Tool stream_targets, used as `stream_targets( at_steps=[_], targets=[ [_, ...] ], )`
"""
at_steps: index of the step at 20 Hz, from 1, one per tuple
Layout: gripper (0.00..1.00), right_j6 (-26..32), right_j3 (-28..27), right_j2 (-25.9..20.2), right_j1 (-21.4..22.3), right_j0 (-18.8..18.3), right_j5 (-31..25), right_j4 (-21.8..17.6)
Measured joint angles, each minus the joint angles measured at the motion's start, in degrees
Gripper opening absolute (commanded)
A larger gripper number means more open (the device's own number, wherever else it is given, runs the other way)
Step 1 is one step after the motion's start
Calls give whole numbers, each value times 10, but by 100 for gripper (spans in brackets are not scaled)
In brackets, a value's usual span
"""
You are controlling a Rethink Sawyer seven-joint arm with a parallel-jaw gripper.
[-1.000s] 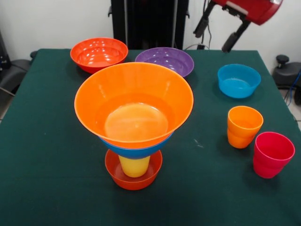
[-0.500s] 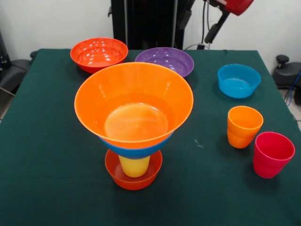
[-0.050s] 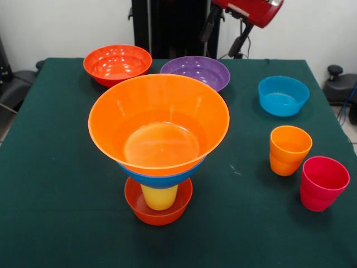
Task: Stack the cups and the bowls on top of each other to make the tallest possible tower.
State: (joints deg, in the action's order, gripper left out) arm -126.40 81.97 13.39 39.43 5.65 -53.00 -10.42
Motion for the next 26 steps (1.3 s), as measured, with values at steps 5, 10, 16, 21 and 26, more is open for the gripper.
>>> stream_targets(
  at_steps=[5,10,16,21,26],
  targets=[
    [100,0,36,10,1,12,12,8],
    [100,0,55,13,0,21,18,18],
    [100,-1,73,16,-6,26,44,37],
    [100,-6,80,23,-23,28,81,48],
    [100,-11,81,34,-43,30,110,54]
  ],
)
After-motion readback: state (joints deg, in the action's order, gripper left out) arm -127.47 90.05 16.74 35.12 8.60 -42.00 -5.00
